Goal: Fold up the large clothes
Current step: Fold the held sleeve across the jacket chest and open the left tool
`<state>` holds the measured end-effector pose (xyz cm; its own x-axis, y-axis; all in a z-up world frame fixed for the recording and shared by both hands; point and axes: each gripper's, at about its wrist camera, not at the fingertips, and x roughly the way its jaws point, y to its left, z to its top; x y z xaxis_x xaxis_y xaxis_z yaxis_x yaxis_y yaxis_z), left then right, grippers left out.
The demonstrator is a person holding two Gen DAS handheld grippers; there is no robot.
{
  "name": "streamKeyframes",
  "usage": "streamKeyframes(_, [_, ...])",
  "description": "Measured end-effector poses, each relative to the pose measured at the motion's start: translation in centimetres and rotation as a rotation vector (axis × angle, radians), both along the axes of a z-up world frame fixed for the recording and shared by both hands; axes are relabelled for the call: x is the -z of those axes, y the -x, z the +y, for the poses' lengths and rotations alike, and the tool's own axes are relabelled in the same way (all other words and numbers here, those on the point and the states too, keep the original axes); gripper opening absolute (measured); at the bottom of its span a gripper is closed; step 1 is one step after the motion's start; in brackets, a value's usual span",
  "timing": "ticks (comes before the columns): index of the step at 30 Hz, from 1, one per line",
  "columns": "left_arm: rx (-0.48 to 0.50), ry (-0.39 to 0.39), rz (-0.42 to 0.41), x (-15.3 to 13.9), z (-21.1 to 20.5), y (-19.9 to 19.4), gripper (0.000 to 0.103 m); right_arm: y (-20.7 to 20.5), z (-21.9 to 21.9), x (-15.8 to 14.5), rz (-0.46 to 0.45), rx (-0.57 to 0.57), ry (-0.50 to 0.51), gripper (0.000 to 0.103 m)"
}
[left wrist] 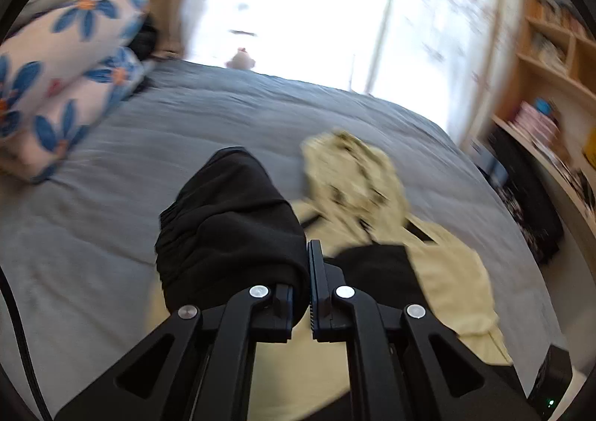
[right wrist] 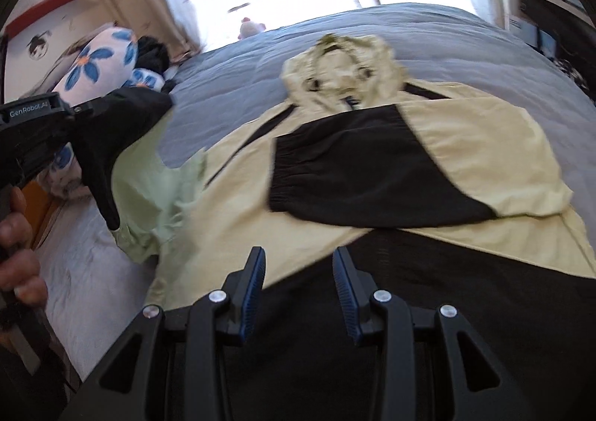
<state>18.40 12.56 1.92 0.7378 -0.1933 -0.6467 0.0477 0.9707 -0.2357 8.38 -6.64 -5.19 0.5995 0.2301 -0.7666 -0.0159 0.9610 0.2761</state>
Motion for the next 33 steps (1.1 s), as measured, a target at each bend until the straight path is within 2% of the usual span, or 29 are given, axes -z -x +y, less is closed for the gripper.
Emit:
streamKeyframes(3, [0.112, -0.001, 0.095, 4.0, -6.2, -1.1, 0.013, 0.6, -4.1, 0.6, 0.023, 0.08, 0.0, 0.038])
streamKeyframes(5, [0.167, -0.012, 0.192, 8.0, -9.4, -1.6, 0.033, 1.0, -6.6, 1.1, 0.038, 0.129, 0.002, 0.038])
streamKeyframes(8, [0.203, -0.015, 0.306, 12.2, -11.7, -1.6, 0.04, 1.5, -9.0, 1.7, 0.055, 0.172, 0.004, 0.038])
streamKeyframes(10, [0.206, -0.002, 0.337, 13.4, -11.8, -0.9, 0.044, 1.5, -10.1, 2.0, 0.062, 0.178, -0.001, 0.038])
streamKeyframes(14, [0.216, 0.042, 0.321, 12.4, -11.2, 1.1, 0.063, 1.6, -10.5, 2.1, 0.056, 0.156, -0.011, 0.039])
streamKeyframes(16, [0.234, 0.064, 0.305, 11.1, -10.3, 2.2, 0.065, 1.7, -10.1, 2.0, 0.046, 0.134, -0.022, 0.049])
streamKeyframes(18, [0.239, 0.065, 0.288, 9.5, -9.0, 3.0, 0.066, 2.1, -9.5, 1.6, 0.025, 0.111, -0.021, 0.054])
streamKeyframes(22, [0.199, 0.044, 0.226, 7.0, -7.1, 4.7, 0.067, 1.7, -7.4, 0.6, -0.003, 0.031, 0.0, 0.055])
streamKeyframes(26, [0.092, -0.014, 0.184, 5.7, -4.1, 6.4, 0.067, 0.7, -5.0, -0.7, -0.036, -0.051, 0.03, 0.055])
streamKeyframes(29, [0.024, -0.038, 0.185, 5.7, -1.8, 7.2, 0.067, -0.2, -2.9, -1.3, -0.055, -0.12, 0.064, 0.055])
streamKeyframes(33, [-0.043, -0.024, 0.217, 6.7, 1.6, 7.8, 0.067, -1.2, 0.5, -1.3, -0.072, -0.22, 0.124, 0.057])
